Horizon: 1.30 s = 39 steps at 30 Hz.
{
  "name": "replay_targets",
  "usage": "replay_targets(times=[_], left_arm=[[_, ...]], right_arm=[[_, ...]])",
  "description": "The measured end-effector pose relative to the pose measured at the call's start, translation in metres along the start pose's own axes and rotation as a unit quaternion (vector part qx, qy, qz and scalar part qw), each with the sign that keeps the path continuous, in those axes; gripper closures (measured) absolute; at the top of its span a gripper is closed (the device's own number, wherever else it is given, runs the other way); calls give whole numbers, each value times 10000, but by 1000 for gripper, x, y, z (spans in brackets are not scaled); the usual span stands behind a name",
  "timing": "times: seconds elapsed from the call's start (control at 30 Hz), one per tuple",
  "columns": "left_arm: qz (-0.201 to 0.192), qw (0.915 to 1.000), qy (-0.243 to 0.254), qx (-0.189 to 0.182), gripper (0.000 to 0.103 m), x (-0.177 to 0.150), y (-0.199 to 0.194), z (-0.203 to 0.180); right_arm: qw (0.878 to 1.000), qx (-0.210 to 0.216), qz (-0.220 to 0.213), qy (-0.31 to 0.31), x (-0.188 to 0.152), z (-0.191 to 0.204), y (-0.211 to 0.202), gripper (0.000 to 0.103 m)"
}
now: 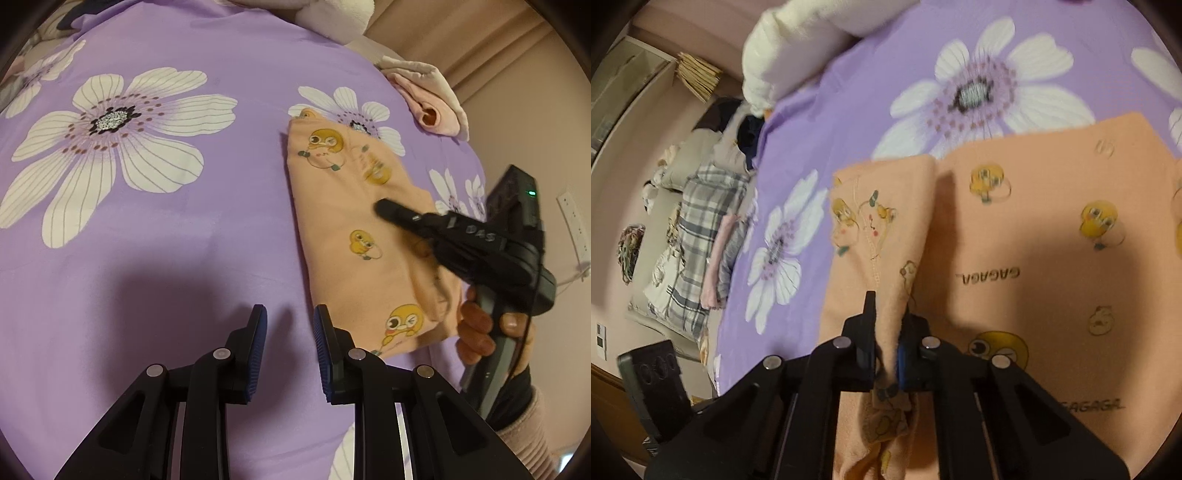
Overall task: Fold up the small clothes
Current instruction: 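Grasp the other side edge of the shirt with the right gripper, then fold the side edge over the shirt with the right gripper and release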
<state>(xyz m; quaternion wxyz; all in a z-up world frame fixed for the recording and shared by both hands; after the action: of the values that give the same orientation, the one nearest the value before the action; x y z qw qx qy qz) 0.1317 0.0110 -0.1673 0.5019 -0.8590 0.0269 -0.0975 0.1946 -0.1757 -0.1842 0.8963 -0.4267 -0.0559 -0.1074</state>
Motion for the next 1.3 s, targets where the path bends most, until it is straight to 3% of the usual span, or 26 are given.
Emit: replay_targets(times=[0.2,0.53,0.77,1.03,1.17,1.27,1.3], left_arm=[[19,10000,95,-13,81,2,1,-8],[120,9980,615,28,81,12,12,-54],[190,9940,1074,118,81,21,26,-97],[366,9874,1519,267,81,28,58,-134],[434,9833,1666,594,81,30,76,-137],[433,9817,1716,700,81,32,82,-136],[424,9816,1720,715,81,31,82,-136]], right_arm=[[9981,-226,-507,-278,5,3,-44,95],[9928,-569,-1052,-74,-2,-33,-102,95],[9900,-767,-1172,180,-16,-67,-123,95],[9910,-817,-974,425,-26,-98,-110,94],[9929,-479,-944,546,-25,-107,-107,90],[9919,-222,-1003,750,-19,-117,-108,71],[9910,-125,-1070,797,-16,-119,-110,70]])
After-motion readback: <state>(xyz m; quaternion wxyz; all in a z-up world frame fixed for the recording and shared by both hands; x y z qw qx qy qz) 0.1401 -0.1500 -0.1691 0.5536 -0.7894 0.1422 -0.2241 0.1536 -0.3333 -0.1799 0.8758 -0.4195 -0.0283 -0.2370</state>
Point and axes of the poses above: each gripper's, at about its wrist camera, not at the fingertips, and y roughly the way its jaws point, z to its left, x to its top, the point moved 6 cm from there along y, roughly the way its jaws point, and after that the axes turned 14 degrees about z, right-handed, at the moved point
